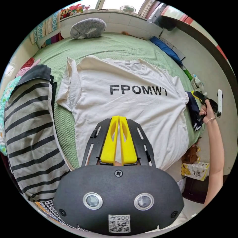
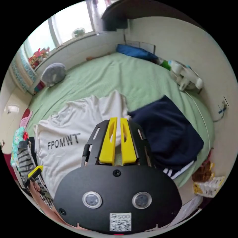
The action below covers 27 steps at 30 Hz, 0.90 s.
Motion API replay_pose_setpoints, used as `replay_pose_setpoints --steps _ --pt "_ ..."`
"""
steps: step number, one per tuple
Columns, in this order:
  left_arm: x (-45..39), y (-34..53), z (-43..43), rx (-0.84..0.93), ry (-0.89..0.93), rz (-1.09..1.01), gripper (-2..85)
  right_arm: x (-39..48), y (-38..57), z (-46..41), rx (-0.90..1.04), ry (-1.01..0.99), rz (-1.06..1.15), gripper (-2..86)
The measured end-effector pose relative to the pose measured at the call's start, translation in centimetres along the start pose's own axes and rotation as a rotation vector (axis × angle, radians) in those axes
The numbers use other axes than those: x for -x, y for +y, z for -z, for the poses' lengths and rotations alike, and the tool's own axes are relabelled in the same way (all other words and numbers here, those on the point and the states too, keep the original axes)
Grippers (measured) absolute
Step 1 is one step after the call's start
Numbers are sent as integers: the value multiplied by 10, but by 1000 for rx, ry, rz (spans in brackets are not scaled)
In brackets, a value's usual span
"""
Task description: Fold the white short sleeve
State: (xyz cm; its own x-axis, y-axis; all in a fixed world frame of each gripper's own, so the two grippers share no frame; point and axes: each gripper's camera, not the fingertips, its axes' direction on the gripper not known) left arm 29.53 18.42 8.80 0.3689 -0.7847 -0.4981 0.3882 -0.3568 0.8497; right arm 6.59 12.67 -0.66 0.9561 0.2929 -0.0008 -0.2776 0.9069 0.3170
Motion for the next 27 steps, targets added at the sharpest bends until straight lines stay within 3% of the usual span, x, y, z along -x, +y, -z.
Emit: replay_pose_setpoints --steps 5,10,21,24,27 --pt "-8 -8 -9 1 4 -42 -6 102 -22 -33 69 -167 292 115" --pt "-11 -16 -29 72 -58 -66 -7 172 -41 -84 110 -80 401 129" --pt "-15 -22 -54 142 -38 -94 -7 218 -28 -145 117 -4 341 99" --pt "-17 -18 -60 158 -77 -109 -6 218 -22 -143 93 11 309 18" --pt "-14 -14 -59 154 -56 -84 -6 219 -18 -134 49 -8 275 -8"
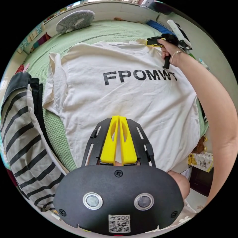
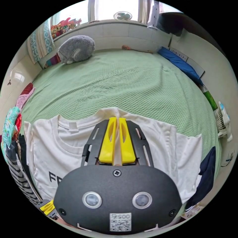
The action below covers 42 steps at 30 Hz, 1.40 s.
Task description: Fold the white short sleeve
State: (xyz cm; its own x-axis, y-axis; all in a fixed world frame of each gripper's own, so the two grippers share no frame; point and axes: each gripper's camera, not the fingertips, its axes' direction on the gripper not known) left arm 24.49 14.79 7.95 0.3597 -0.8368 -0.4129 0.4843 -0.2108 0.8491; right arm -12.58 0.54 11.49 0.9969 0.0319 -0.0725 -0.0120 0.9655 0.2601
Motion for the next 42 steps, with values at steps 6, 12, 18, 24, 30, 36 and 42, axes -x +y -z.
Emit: replay_pose_setpoints --steps 6,12,18,24,30,36,42 --pt "-5 8 3 -1 -29 -14 -5 9 -7 11 -36 54 -49 -8" --pt "-2 19 8 9 0 12 -6 43 20 -2 109 116 103 47" --pt "2 39 17 1 28 16 -6 58 120 82 -22 102 299 57" --pt "2 74 46 -136 23 52 -6 45 301 135 121 137 266 68" --pt "-12 142 71 -244 -22 71 -7 27 424 172 109 160 82 68" --pt "-16 214 74 -184 -254 61 -6 15 446 171 176 76 5 62" --pt "10 296 111 -218 -97 116 -7 41 442 218 120 21 -16 -6"
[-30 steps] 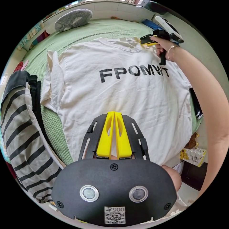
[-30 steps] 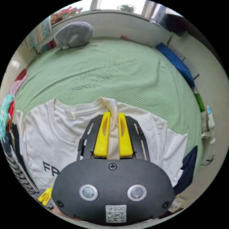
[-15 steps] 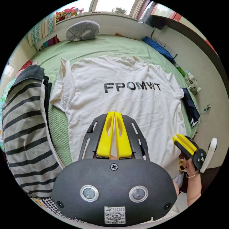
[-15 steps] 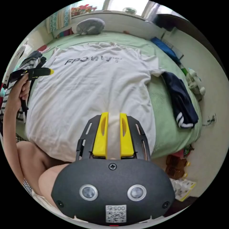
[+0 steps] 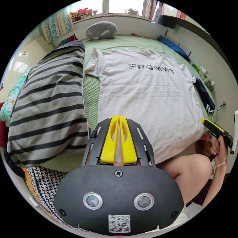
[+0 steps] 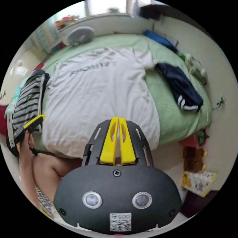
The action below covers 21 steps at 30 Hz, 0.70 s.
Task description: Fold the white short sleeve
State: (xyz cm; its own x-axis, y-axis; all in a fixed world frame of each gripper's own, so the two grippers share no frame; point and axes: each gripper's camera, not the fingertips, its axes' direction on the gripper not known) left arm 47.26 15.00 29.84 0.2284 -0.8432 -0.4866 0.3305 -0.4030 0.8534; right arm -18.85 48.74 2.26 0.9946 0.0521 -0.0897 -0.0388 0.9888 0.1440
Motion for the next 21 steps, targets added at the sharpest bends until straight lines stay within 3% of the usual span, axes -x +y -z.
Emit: replay_pose_setpoints --steps 4,8,10,14,18,21 --pt "4 36 44 -229 80 -14 -6 37 26 19 -159 340 1 -11" --pt "6 41 45 -137 43 4 -5 51 39 42 -286 454 -132 -13" --pt "8 43 46 -103 18 45 -5 51 43 52 -307 367 -196 -13" --pt "11 48 47 -53 30 70 -5 43 61 29 -184 -12 -253 -13" --pt "9 54 48 -7 11 90 -5 32 61 25 -85 8 -284 -12" --pt "10 62 57 -34 22 134 -5 18 67 16 -16 -141 -320 -12"
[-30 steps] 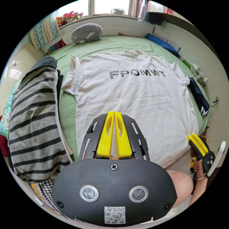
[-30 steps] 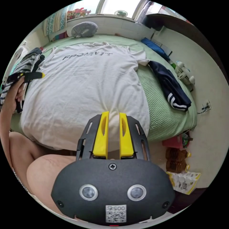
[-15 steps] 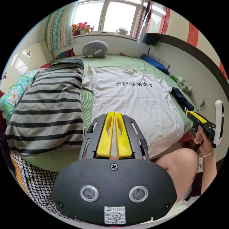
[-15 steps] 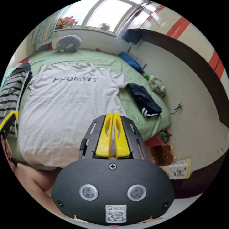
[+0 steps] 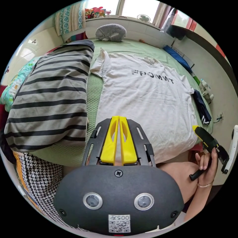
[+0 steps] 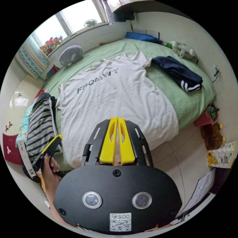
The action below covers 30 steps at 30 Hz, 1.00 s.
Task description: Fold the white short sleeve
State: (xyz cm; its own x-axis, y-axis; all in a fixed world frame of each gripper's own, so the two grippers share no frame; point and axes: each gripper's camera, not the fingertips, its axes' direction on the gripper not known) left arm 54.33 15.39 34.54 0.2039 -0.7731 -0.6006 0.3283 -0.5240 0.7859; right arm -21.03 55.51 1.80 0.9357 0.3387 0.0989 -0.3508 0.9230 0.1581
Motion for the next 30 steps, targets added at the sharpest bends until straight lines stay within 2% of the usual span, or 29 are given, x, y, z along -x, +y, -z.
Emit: replay_pose_setpoints --steps 5,11,15,23,30 --pt "2 16 13 -12 139 86 -5 0 8 -2 10 13 48 -13" --pt "-17 29 28 -47 94 41 -5 7 22 0 -17 38 139 -13" --pt "-29 34 35 -79 112 8 -5 2 25 -1 -21 30 107 -12" --pt "-88 44 48 -163 -64 -145 -2 19 37 -10 -55 206 151 -12" --pt "-113 46 54 -151 -118 -198 -1 20 38 -14 -94 180 161 -13"
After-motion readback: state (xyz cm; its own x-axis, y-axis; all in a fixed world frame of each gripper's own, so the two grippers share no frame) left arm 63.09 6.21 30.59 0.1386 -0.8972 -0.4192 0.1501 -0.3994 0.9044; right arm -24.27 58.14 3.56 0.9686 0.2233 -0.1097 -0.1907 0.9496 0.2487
